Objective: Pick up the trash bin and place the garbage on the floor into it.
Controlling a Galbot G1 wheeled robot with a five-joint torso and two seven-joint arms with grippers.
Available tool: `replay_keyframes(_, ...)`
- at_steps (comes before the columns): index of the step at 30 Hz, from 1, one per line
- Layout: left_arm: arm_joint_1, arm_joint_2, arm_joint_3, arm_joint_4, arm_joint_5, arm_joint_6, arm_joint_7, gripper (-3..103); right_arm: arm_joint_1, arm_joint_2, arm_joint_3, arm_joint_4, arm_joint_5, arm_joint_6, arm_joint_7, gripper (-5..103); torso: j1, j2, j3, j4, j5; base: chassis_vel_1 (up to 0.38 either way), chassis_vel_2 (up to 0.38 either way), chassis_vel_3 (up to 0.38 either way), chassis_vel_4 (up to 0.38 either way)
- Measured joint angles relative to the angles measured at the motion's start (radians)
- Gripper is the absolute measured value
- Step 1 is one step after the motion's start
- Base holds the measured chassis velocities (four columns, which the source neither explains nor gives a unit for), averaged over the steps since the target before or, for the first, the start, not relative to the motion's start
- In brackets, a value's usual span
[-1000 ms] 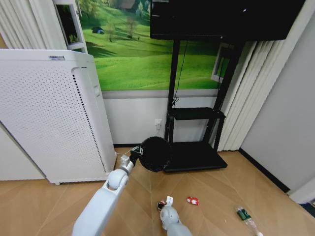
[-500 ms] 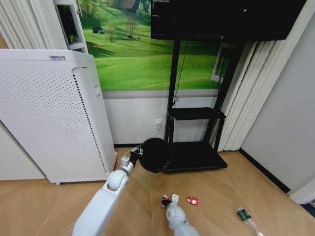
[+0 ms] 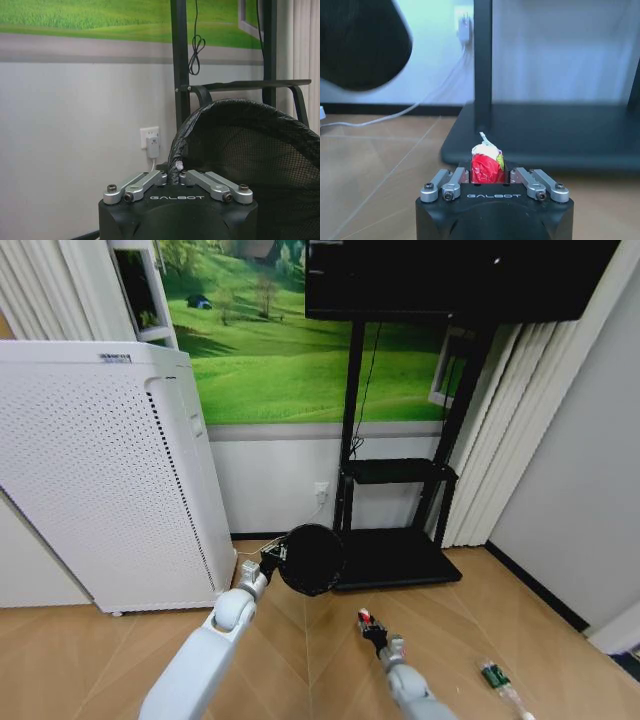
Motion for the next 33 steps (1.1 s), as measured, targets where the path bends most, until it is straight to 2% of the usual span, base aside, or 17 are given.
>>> replay_keyframes(2,0.008,0.001,0.000,0.008,-0.003,0.002,0.000,4,-0.037,-0.069,0.069,0.099,-0.017,0.011,-0.067,31,0.000,0.000,0.000,0.0000,0.0002,0.000,0.000,0.000,0.000)
replay_keyframes(3,0.008,0.001,0.000,0.008,-0.003,0.002,0.000,4,-0.037,-0.069,0.069,0.099,-0.017,0.011,-0.067,31,0.000,0.000,0.000,0.0000,0.0002,0.000,0.000,0.000,0.000)
replay_keyframes(4,0.010,0.001,-0.004,0.015,-0.007,0.004,0.000,4,-0.064,-0.118,0.108,0.164,-0.017,0.005,-0.132,31,0.000,0.000,0.000,-0.0003,-0.0004,0.000,0.000,0.000,0.000)
replay_keyframes(5,0.010,0.001,-0.004,0.015,-0.007,0.004,0.000,4,-0.064,-0.118,0.108,0.164,-0.017,0.005,-0.132,31,0.000,0.000,0.000,-0.0003,-0.0004,0.000,0.000,0.000,0.000)
replay_keyframes(7,0.007,0.000,-0.004,0.027,-0.024,0.011,-0.001,4,-0.104,-0.196,0.179,0.253,-0.027,0.011,-0.227,31,0.000,0.000,0.000,-0.0006,-0.0003,0.000,0.000,0.000,0.000)
replay_keyframes(10,0.005,0.002,0.000,0.030,-0.040,0.017,-0.004,4,-0.106,-0.224,0.200,0.280,-0.040,0.036,-0.246,31,0.000,0.000,0.000,-0.0006,-0.0002,0.000,0.000,0.000,0.000)
replay_keyframes(12,-0.001,0.006,0.013,0.035,-0.068,0.031,-0.012,4,-0.108,-0.267,0.218,0.336,-0.058,0.068,-0.265,31,0.000,0.000,0.000,0.0007,0.0000,0.000,0.000,0.000,0.000)
replay_keyframes(19,-0.037,-0.015,0.082,0.083,-0.103,0.045,-0.024,4,-0.117,-0.317,0.218,0.480,-0.074,0.075,-0.260,31,0.000,0.000,0.000,-0.0003,-0.0003,0.000,0.000,0.000,0.000)
replay_keyframes(23,-0.091,-0.051,0.145,0.135,-0.136,0.057,-0.042,4,-0.105,-0.339,0.185,0.598,-0.079,0.045,-0.233,31,0.000,0.000,0.000,0.0003,-0.0005,0.000,0.000,0.000,0.000)
replay_keyframes(33,-0.200,-0.127,0.246,0.219,-0.143,0.062,-0.055,4,-0.107,-0.341,0.135,0.752,-0.090,-0.031,-0.215,31,0.000,0.000,0.000,-0.0002,-0.0003,0.000,0.000,0.000,0.000)
